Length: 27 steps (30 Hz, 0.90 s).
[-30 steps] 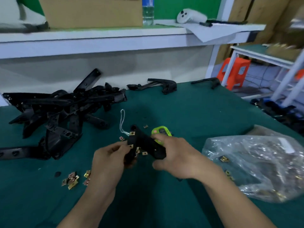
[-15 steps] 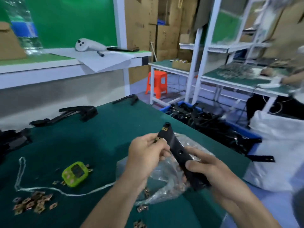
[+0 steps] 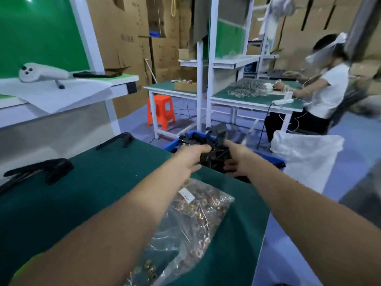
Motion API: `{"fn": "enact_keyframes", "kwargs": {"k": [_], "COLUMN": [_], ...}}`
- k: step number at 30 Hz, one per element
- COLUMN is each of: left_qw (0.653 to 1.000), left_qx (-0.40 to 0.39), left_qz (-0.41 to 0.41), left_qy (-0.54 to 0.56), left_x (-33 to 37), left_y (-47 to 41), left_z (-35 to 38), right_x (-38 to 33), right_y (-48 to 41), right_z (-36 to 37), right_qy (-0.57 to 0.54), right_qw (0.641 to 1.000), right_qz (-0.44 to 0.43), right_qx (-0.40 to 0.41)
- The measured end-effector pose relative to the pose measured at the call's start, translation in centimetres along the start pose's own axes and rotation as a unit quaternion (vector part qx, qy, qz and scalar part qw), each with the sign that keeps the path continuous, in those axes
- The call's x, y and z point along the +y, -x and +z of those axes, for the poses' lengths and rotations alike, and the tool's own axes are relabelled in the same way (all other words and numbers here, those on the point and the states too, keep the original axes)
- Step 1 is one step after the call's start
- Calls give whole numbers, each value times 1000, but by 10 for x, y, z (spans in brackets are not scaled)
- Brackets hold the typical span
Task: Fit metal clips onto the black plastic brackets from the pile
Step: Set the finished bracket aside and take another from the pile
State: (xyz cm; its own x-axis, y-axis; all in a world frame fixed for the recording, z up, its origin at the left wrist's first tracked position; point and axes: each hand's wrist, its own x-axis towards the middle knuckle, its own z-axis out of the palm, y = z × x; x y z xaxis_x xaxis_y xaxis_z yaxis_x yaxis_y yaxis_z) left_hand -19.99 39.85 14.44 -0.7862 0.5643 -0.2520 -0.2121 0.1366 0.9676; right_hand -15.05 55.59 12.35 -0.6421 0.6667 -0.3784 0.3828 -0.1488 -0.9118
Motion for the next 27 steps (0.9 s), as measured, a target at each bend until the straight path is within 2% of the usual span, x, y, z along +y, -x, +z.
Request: {"fn": "enact_keyframes", "kwargs": {"k": [2,4,7,10,14,16,19,23,27], "left_qw": [994,982,963,932,913,900,872,823,788], "left_qx": [36,61,168,276,364,397,453,512,532], "left_qz": [53,114,155,141,101,80,61,17,-13], "left_qy": [-88,-135,-140,-187,-154,-158,-175,-245,-310], "left_x": [-18,-42,-71,-98,-126,-140,-158,-181,-206], "left_y": [8,22,54,94,143,166,201,245,288], "left_z": [-19,-53,-117,-173,-218,-230,-241,-256,-277], "right_x": [35,76,94,90,80,69,61,73,104], "right_y": [-21,-26,-28,-27,2,19,55,112,164], "right_z": [29,54,61,59,72,87,133,209,277], "right_qy": [174,282,265,298,411,428,392,378,364], "right_qw": [984,953,945,936,886,868,876,862,846], "right_qz": [-35,-110,-181,-182,-200,-238,-281,-311,-330], "right_qx": [23,24,60,46,73,84,1,-135,-209]}}
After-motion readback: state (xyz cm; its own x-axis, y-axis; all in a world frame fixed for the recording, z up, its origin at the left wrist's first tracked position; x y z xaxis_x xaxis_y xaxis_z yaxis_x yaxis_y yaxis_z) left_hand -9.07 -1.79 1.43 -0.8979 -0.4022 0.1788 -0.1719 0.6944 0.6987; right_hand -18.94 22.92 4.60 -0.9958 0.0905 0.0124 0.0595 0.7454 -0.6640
